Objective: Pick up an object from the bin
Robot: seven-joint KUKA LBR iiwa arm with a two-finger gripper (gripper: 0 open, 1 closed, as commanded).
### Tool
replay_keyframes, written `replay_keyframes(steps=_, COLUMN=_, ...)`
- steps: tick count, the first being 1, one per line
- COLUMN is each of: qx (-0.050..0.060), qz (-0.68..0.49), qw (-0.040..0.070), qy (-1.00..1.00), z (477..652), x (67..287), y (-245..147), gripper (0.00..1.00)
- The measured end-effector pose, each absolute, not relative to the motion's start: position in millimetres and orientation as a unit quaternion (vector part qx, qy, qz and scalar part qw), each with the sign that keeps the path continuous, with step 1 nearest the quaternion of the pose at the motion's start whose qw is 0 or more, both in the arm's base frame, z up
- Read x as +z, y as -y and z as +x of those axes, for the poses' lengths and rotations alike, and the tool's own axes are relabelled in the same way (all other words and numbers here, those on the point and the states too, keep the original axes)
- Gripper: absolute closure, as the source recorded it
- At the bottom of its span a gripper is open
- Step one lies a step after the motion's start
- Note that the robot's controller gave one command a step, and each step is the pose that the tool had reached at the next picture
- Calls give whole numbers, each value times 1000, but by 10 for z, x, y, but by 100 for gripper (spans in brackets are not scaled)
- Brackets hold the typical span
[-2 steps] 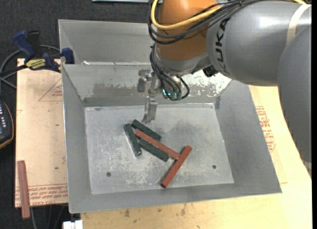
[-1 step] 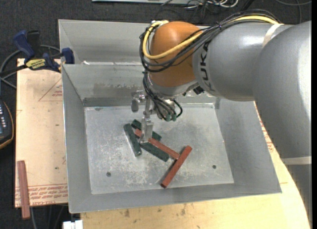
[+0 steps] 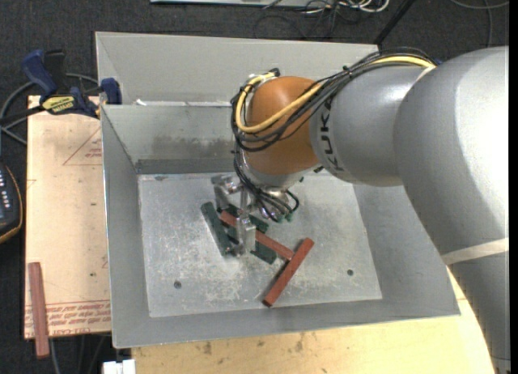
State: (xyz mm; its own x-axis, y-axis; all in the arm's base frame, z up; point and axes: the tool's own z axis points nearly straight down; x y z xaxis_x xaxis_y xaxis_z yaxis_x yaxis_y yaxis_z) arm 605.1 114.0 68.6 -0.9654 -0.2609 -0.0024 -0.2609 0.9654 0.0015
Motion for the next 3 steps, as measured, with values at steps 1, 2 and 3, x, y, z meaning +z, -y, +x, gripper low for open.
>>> replay_keyframes(steps=1, qx=-1, qz=-218, qw=4, qy=-976, z=6391, x=715, y=-481, gripper=0)
replay_keyframes(steps=2, qx=1, qz=-219, qw=5, qy=-976, z=6402, x=751, y=-521, gripper=100)
replay_keyframes(steps=3, qx=-1, qz=-220, qw=6, qy=-976, z=6313, x=2140, y=-500, gripper=100)
